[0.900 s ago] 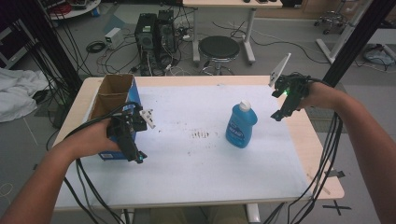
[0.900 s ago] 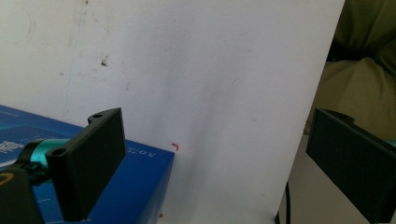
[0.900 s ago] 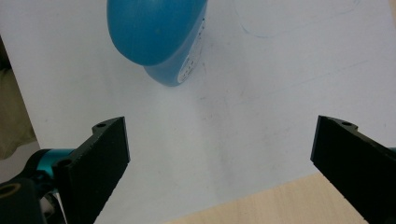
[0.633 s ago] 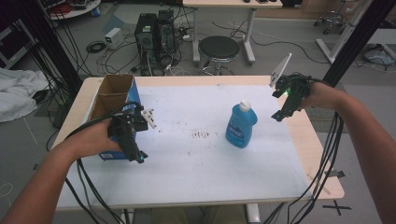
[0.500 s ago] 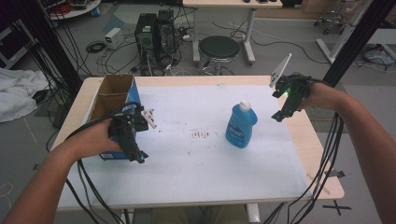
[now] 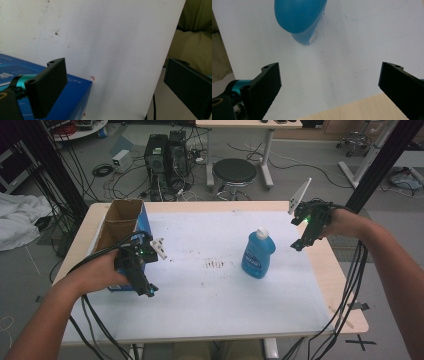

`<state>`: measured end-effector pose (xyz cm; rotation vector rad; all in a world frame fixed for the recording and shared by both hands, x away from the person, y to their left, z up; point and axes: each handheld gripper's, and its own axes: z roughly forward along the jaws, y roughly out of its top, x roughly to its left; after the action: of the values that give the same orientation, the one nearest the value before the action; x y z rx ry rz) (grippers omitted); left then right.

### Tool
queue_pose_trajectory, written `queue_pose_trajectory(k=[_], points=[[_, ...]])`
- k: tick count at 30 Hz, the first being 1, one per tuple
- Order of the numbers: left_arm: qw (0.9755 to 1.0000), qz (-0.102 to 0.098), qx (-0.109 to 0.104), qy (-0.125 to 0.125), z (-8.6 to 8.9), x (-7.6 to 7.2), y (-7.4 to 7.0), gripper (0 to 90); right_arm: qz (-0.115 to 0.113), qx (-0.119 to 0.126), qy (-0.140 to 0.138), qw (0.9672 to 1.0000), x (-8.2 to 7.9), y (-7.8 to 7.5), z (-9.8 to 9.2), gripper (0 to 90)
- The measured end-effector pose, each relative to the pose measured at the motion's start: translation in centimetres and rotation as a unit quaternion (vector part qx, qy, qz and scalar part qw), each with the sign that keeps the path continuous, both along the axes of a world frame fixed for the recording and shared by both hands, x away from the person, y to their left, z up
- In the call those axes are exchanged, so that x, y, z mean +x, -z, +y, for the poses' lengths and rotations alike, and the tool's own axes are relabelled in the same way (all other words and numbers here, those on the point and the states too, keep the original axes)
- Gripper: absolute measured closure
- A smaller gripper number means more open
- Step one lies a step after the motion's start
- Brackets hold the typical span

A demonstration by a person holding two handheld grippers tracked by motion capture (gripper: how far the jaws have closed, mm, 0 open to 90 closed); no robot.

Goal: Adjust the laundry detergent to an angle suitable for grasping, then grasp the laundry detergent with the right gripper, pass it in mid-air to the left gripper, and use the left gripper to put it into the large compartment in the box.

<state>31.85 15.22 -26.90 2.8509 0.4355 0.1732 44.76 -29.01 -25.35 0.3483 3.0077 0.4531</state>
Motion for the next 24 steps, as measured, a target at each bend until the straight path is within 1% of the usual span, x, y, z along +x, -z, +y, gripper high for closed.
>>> queue_pose_trajectory(k=[11,13,19,24], points=[[1.0000,-0.001,0.003,0.004,-0.10,-0.09,-0.13,4.9,-0.002,-0.001,-0.003,1.0000,-0.32,-0.11,0.29,3.5],[1.0000,-0.005,0.001,0.002,-0.12,-0.10,-0.25,4.9,-0.003,0.003,0.000,1.0000,-0.36,-0.26,0.21,3.5],[1.0000,-0.003,0.002,0.006,-0.37,0.02,-0.31,4.9,-0.011,0.000,0.005,0.9999,-0.65,-0.41,-0.09,3.5],[1.0000,-0.003,0.000,0.008,-0.54,0.24,-0.01,4.9,-0.011,0.001,0.010,0.9999,-0.80,-0.31,-0.26,3.5]])
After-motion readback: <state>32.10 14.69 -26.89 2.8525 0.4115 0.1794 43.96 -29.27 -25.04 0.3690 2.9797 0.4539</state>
